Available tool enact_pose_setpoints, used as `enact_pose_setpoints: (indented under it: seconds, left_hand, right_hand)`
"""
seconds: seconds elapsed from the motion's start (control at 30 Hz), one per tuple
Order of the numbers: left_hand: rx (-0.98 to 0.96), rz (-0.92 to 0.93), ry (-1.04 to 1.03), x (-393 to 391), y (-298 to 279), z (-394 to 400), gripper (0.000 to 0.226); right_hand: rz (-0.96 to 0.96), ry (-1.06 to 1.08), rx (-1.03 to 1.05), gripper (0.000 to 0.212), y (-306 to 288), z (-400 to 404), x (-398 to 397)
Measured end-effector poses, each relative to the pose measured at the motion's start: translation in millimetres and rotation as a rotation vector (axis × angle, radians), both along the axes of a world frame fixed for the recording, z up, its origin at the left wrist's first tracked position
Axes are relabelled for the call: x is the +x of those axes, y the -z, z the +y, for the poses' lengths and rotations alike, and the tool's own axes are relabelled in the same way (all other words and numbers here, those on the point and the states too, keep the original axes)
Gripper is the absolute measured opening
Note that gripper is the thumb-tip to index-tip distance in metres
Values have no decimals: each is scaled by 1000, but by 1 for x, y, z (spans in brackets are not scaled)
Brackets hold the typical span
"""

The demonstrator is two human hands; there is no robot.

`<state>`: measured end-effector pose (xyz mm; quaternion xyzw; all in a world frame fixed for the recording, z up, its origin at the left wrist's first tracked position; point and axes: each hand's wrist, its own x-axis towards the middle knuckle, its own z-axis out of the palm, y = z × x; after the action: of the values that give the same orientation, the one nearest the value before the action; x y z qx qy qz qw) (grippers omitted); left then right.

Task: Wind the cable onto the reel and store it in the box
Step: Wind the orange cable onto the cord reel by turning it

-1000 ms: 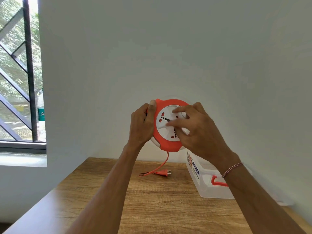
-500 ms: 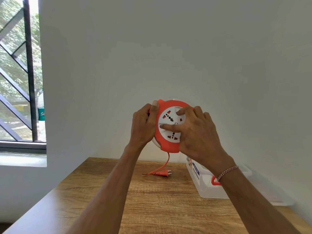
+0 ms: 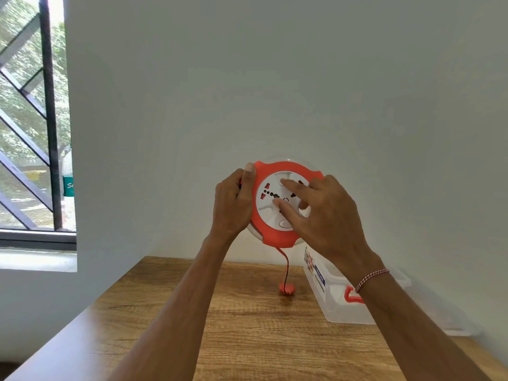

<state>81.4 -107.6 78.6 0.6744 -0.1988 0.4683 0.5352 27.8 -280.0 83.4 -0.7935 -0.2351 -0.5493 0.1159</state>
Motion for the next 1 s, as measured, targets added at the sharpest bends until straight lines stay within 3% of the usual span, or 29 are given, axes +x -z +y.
enact_pose_setpoints:
  seconds: [0.13,0.27,0.37,0.6,0.9,1.0]
  left_hand:
    - [-1,1,-11,-1,-1,0,51]
    - [11,-3,-23,-1,-1,0,49]
    - [20,-11,-31,-1,0,-1,51]
    - [36,1,-44,-2,0,-2,57]
    - [46,6,-59,-1,0,-2,58]
    - [48,6,-52,-1,-1,-3,58]
  right_hand:
    - [-30,-87,-145,30,-4,-8,5]
    - [148,3,-313,52,-5,-6,-1]
    - [179,128,-380,67,-3,0,-6]
    - [39,217,-273,61,0,-4,-3]
    - [38,210,-29,67,5,6,-2]
    - [48,162,-32,65,1,5,-2]
